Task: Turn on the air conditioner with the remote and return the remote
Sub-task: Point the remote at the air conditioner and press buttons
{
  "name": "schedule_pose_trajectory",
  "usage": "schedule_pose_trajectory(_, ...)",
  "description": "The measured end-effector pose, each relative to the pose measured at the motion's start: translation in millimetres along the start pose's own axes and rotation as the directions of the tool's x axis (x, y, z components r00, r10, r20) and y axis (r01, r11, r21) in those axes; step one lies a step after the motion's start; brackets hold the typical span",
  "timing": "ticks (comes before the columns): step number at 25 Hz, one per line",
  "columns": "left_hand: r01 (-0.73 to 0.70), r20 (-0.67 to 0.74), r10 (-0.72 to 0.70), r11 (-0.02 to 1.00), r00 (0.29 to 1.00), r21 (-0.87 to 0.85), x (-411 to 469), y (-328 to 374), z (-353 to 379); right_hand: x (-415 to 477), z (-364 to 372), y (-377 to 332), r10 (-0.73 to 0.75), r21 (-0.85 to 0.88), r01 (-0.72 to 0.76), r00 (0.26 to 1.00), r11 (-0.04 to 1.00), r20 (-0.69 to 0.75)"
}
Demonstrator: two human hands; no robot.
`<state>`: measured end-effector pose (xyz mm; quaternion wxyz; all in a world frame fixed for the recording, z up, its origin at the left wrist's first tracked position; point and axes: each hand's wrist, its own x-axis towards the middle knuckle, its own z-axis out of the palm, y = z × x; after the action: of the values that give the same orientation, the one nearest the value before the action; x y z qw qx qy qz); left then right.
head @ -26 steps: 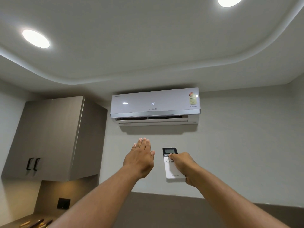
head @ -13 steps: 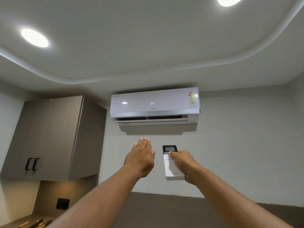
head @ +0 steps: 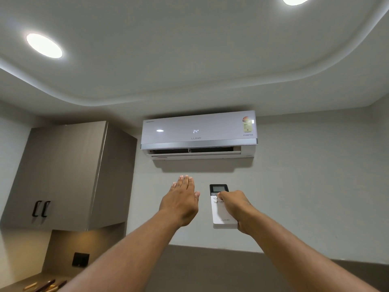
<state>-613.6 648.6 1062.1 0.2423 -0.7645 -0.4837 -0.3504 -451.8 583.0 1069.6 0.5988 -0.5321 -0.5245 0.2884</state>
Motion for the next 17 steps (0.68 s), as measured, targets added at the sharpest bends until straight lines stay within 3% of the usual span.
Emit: schedule_pose_trajectory(17, -0.005, -0.007, 0.005, 1.000, 1.000, 0.005, -1.5, -3.6, 3.6, -2.1, 4.5, -2.3, -0.009, -0.017, 0.009, 1.000, 1.000, -0.003)
